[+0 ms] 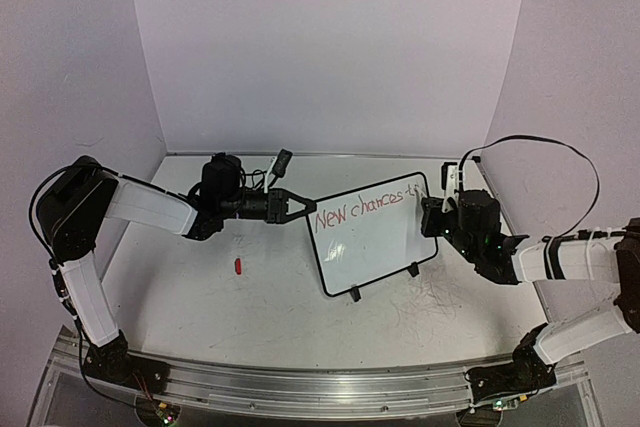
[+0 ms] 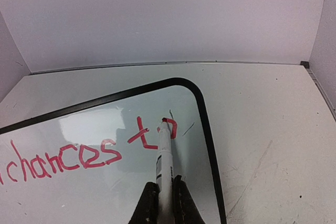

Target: Write a sentence on the whiteboard

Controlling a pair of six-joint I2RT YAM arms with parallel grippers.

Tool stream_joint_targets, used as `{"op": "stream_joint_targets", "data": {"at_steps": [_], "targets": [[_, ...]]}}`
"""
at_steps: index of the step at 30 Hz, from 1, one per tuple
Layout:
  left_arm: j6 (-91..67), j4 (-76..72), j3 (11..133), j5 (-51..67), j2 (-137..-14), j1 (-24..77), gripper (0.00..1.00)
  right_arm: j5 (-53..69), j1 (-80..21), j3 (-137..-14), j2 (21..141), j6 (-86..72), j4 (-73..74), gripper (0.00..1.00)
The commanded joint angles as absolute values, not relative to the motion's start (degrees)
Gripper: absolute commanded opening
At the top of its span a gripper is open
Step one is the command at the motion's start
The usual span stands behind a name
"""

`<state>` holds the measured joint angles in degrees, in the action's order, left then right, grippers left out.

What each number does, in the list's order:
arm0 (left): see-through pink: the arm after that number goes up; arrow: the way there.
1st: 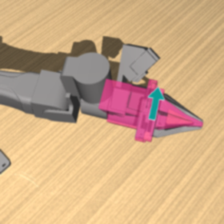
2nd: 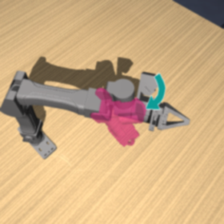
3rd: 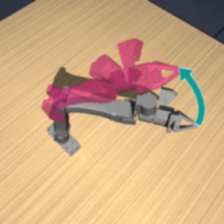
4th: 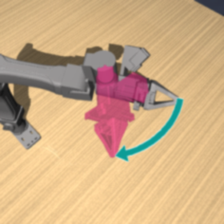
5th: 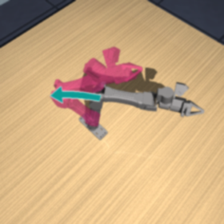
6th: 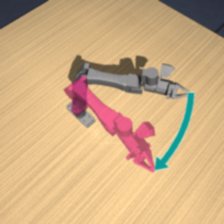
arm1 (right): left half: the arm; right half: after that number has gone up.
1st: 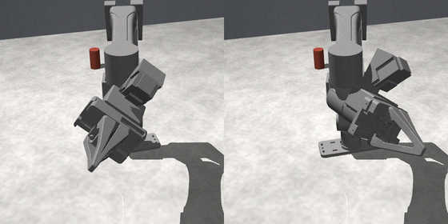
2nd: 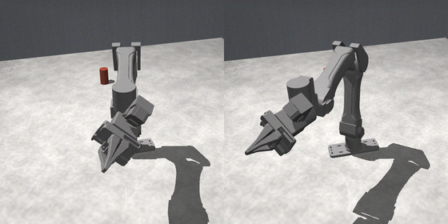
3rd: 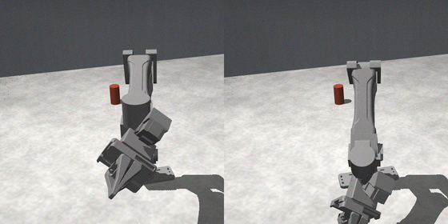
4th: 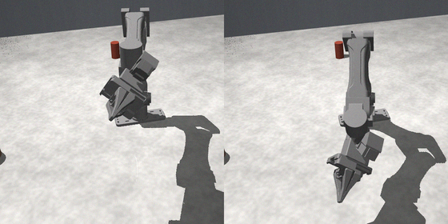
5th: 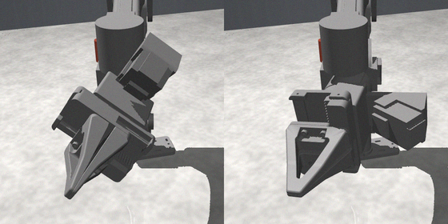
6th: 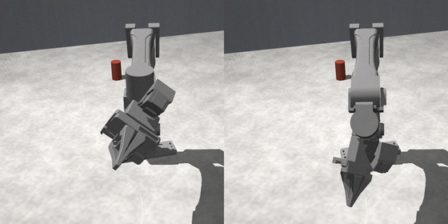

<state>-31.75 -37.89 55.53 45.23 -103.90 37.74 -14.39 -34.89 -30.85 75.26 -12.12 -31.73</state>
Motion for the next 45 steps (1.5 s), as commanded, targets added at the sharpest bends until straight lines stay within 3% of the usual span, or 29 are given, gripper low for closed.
{"op": "stream_joint_targets", "data": {"at_steps": [1, 16, 29, 37, 45], "targets": [[-31.3, -35.3, 56.8, 48.2, -102.8, 38.7, 0.00, -11.7, -34.8, -30.8, 75.7, -12.6, -30.4, 0.00], [-31.2, -35.2, 56.8, 48.1, -102.7, 38.7, 0.00, -12.9, -34.8, -30.2, 74.1, -12.9, -28.7, 0.00], [-30.8, -34.9, 57.0, 47.7, -103.2, 38.7, 0.00, -7.1, -34.8, -24.8, 53.5, -14.0, -20.4, 0.00], [-31.6, -34.4, 55.9, 45.9, -102.4, 38.7, 0.00, 2.8, -36.2, -28.2, 60.4, -11.9, -22.1, 0.00], [-32.7, -32.7, 55.5, 44.6, -102.7, 38.7, 0.00, 1.4, -47.9, -27.4, 63.4, -7.8, -27.9, 0.00]]}}
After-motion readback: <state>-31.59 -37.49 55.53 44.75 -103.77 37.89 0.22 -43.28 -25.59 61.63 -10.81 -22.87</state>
